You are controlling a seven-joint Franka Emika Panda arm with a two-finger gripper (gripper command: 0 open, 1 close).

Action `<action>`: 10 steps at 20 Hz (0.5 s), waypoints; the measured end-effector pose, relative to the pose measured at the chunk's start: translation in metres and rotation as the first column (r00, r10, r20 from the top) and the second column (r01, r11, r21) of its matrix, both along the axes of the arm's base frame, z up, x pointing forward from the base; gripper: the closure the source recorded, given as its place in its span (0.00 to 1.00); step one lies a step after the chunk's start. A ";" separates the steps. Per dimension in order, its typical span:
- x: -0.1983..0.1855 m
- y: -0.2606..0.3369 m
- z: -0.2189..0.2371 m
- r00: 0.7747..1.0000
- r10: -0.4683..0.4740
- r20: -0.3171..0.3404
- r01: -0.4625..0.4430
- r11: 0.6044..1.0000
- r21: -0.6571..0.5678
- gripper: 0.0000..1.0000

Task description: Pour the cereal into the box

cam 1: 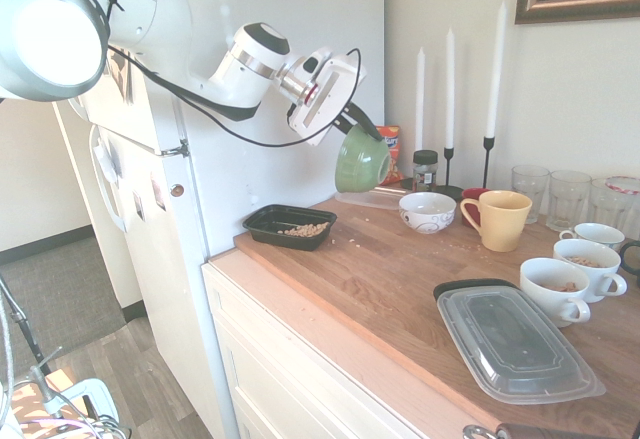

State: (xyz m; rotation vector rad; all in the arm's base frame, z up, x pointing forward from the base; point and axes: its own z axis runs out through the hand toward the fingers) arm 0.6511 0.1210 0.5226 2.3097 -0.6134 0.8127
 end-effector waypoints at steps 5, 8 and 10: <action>0.012 -0.031 -0.010 0.987 -0.127 -0.094 0.149 0.946 0.289 1.00; 0.015 -0.057 -0.011 0.970 -0.183 -0.159 0.236 0.863 0.447 1.00; 0.017 -0.084 -0.010 0.957 -0.211 -0.198 0.287 0.791 0.540 1.00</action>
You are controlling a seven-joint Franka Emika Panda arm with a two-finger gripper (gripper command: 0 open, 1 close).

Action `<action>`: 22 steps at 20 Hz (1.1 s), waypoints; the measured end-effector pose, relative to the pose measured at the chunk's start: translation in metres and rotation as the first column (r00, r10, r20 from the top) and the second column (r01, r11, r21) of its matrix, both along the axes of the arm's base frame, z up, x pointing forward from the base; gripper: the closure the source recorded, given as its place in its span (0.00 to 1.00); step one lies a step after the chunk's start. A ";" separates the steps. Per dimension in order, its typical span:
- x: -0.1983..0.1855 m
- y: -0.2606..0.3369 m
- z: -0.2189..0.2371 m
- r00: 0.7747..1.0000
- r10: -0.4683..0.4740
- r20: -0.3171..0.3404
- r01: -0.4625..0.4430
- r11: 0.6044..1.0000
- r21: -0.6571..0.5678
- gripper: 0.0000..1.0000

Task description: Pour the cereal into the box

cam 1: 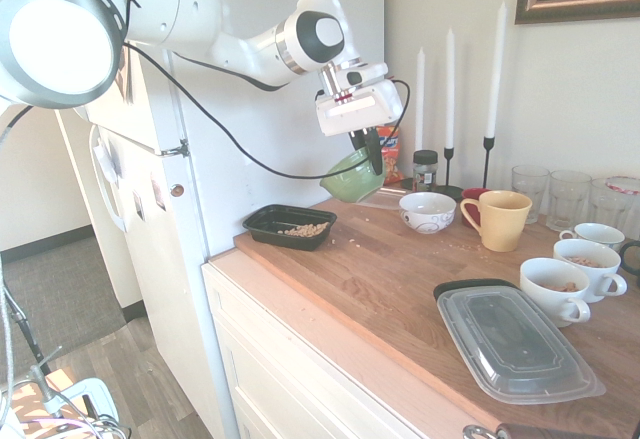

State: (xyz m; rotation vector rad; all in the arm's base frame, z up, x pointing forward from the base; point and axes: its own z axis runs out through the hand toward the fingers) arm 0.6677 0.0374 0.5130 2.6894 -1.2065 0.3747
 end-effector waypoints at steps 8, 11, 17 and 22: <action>0.010 -0.098 -0.034 0.993 -0.109 -0.034 0.114 0.943 0.312 1.00; 0.014 -0.114 -0.072 0.990 -0.133 -0.041 0.139 0.934 0.329 1.00; 0.021 -0.132 -0.121 0.986 -0.163 -0.024 0.161 0.922 0.351 1.00; 0.027 -0.133 -0.148 0.984 -0.178 -0.021 0.174 0.915 0.364 1.00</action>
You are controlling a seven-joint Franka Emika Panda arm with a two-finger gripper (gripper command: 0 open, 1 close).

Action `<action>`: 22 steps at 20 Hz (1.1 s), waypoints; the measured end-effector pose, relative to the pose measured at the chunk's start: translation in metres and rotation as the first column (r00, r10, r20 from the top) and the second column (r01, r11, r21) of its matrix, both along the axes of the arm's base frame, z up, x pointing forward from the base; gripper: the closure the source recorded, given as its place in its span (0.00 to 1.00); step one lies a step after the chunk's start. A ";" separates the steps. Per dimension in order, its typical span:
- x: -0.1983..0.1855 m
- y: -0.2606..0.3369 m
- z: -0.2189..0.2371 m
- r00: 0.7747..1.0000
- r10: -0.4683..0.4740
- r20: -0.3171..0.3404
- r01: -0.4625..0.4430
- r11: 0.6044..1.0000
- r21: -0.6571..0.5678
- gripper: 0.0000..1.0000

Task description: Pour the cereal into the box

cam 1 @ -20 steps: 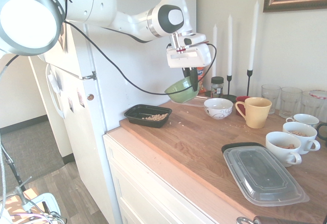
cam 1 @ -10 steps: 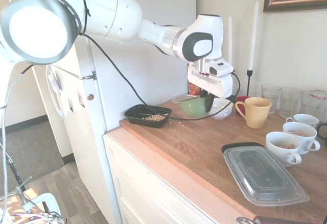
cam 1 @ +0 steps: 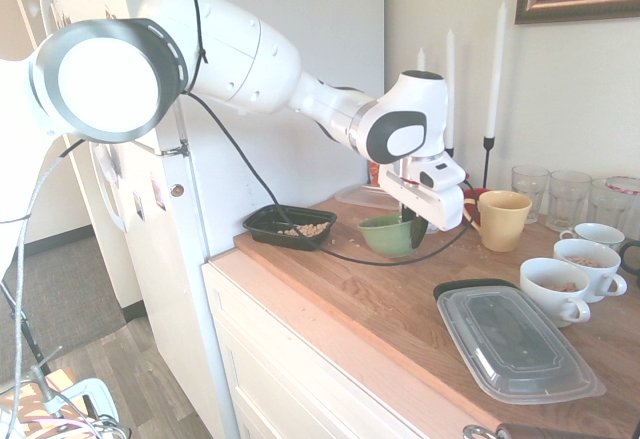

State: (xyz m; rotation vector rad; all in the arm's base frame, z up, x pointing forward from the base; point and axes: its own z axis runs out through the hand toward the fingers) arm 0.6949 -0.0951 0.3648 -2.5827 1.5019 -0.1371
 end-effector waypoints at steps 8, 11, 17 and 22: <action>0.002 -0.008 -0.008 1.000 -0.008 0.030 0.006 0.998 0.059 0.00; 0.003 -0.012 -0.014 0.999 -0.026 0.030 0.023 0.997 0.079 0.00; 0.003 -0.013 -0.023 1.000 -0.025 0.018 0.024 0.997 0.078 0.00; 0.002 -0.013 -0.032 1.000 -0.019 0.005 0.018 0.997 0.069 0.00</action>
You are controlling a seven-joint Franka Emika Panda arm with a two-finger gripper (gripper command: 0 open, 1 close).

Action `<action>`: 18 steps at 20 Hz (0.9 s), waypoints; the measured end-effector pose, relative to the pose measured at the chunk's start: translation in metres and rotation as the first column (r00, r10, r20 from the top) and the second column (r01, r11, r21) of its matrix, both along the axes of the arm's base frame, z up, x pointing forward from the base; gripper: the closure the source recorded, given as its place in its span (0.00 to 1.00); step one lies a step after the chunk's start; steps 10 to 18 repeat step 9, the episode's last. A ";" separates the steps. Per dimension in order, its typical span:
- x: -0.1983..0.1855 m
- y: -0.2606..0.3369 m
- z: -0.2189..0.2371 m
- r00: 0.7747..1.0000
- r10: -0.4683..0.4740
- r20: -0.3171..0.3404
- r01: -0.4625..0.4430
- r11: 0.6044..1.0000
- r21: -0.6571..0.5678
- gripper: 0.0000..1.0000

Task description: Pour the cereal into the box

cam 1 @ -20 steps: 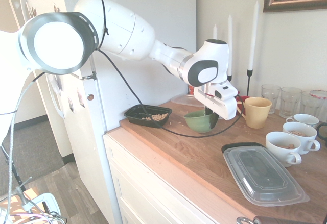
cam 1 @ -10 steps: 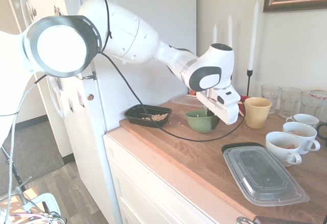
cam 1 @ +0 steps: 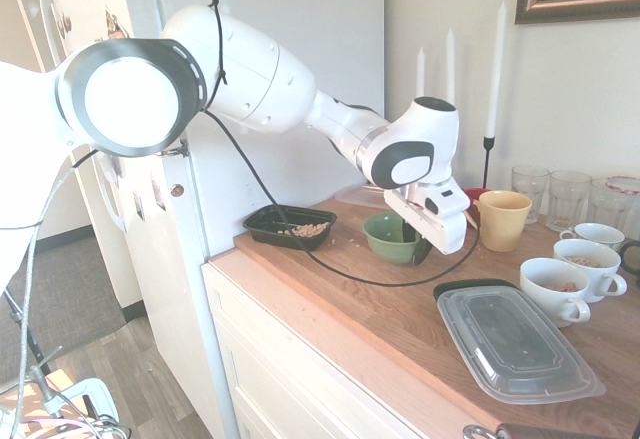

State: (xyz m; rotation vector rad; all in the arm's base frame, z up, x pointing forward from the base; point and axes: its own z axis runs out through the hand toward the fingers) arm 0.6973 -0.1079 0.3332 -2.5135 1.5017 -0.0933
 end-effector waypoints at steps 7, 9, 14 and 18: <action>-0.006 0.005 0.038 0.998 0.060 0.033 -0.056 0.993 -0.105 0.00; -0.015 0.013 0.057 0.995 0.085 0.044 -0.077 0.985 -0.152 0.00; -0.015 0.013 0.057 0.995 0.085 0.044 -0.077 0.985 -0.152 0.00; -0.015 0.013 0.057 0.995 0.085 0.044 -0.077 0.985 -0.152 0.00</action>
